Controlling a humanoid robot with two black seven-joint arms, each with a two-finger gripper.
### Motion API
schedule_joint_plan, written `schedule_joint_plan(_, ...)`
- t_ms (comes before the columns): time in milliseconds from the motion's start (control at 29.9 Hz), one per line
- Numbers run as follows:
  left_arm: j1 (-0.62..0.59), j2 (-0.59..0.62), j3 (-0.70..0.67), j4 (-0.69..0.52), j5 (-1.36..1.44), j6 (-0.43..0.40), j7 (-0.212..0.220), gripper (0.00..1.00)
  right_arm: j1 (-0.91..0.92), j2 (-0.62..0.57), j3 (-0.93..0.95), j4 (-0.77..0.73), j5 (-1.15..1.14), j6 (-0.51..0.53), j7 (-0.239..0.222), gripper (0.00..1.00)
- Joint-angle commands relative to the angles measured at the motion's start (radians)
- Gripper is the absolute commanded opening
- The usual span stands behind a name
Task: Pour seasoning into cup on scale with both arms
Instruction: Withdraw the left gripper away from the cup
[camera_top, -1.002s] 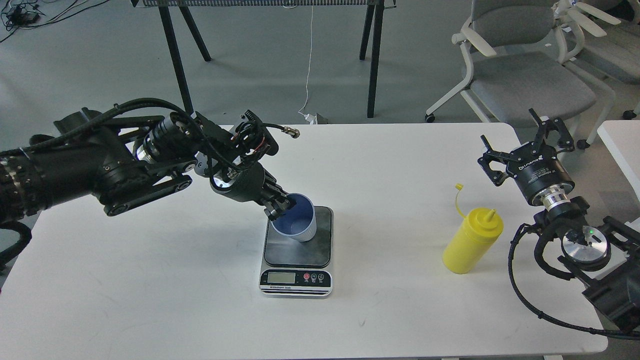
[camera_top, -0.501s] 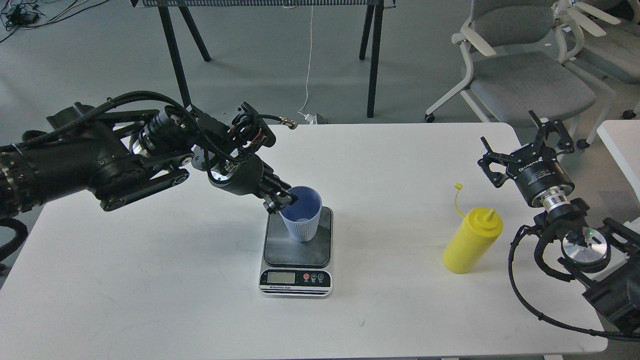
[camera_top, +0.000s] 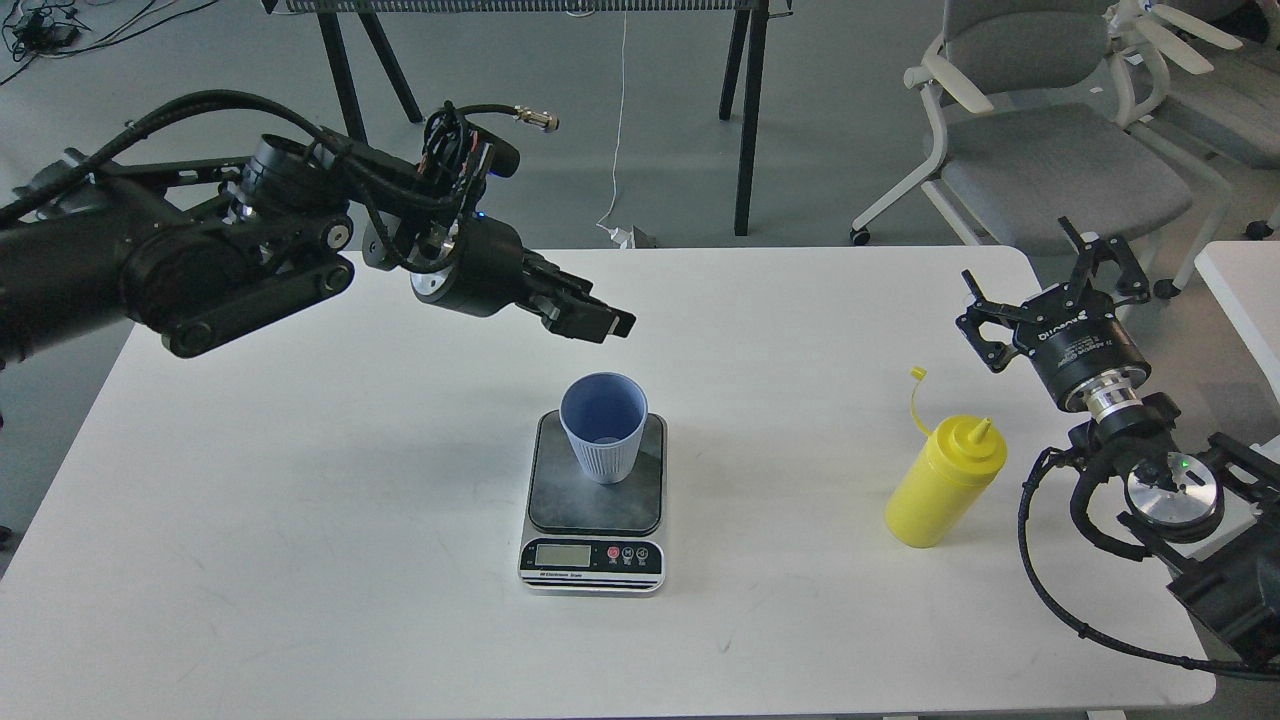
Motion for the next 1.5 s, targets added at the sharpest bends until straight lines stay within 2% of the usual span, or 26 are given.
schedule_joint_plan(0,-0.009,0.039,-0.042,0.012,-0.121,0.000,0.000,0.86,0.007,-0.015,-0.003,0.003,0.000,0.000,-0.002,0.99)
schedule_joint_plan(234,0.014,0.156,-0.146,0.066,-0.302,0.000,0.000,0.87,0.012,-0.107,0.000,0.073,0.005,0.000,-0.002,0.99)
schedule_joint_plan(635,0.146,0.263,-0.156,0.228,-0.687,0.000,0.000,0.92,0.027,-0.364,-0.010,0.253,0.009,0.000,-0.039,0.99)
schedule_joint_plan(902,0.256,0.285,-0.156,0.276,-0.885,0.000,0.000,0.92,0.022,-0.361,-0.010,0.251,0.009,0.000,-0.037,0.99)
schedule_joint_plan(1136,0.283,0.285,-0.156,0.276,-0.916,0.000,0.000,0.92,0.004,-0.406,-0.009,0.291,0.023,0.000,-0.037,0.99)
schedule_joint_plan(1236,0.286,0.283,-0.157,0.276,-0.916,0.000,0.000,0.92,-0.060,-0.466,-0.018,0.308,0.137,0.000,-0.042,1.00)
schedule_joint_plan(1303,0.290,0.283,-0.157,0.276,-0.916,0.000,0.000,0.92,-0.127,-0.495,-0.018,0.333,0.223,0.000,-0.068,1.00)
schedule_joint_plan(1370,0.293,0.281,-0.157,0.276,-0.915,0.000,0.000,0.92,-0.187,-0.531,-0.017,0.348,0.258,0.000,-0.092,1.00)
schedule_joint_plan(1470,0.293,0.278,-0.156,0.276,-0.910,0.000,0.000,0.93,-0.279,-0.570,-0.017,0.376,0.264,0.000,-0.097,1.00)
